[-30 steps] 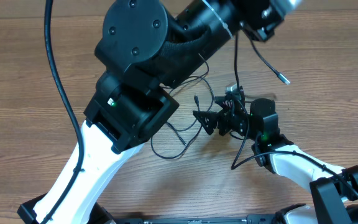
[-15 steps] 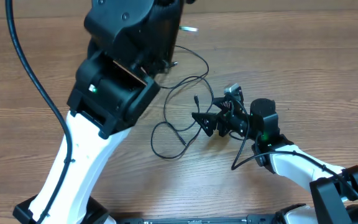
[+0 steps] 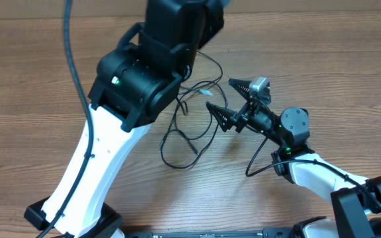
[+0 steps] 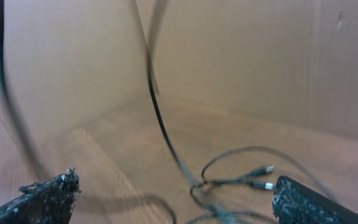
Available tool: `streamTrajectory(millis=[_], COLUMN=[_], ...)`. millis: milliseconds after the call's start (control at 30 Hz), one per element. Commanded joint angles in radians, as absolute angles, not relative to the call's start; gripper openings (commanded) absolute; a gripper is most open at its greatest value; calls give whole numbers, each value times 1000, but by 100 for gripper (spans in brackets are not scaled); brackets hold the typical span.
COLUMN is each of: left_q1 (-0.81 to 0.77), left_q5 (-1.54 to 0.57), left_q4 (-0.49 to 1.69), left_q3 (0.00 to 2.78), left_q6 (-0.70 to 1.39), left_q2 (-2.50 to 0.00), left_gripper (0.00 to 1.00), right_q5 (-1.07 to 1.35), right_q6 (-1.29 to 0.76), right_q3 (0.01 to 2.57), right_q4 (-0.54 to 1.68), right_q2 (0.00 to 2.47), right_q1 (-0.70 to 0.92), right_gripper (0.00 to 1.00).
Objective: Untangle cables
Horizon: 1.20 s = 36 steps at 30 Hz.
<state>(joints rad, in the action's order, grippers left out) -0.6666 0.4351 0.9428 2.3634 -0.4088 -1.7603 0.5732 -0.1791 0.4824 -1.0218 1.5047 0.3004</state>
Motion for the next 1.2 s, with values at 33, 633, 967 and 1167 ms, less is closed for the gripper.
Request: streamTrajectory(millis=[33,633,967,1167], left_q1=[-667,-667,-667,-675], left_q5=[297,-27,-84,-187], left_q4=[1088,1476,1470,1384], left_q3=[2378,2378,2378,2378], left_q6=[-332,-485,-488,-447], left_q2=[-1788,-1878,-1905,-1941], left_gripper=[4,4,4,4], right_q5=[575,575,640,732], right_q6=[-175,-175,-196,-214], right_q3=[485,485,485,485], right_q4=[-1086,-1339,-1412,-1399], right_q2=[1503,1503,1503,1503], right_q1=[275,266,269,269], right_gripper=[100,100,100,100])
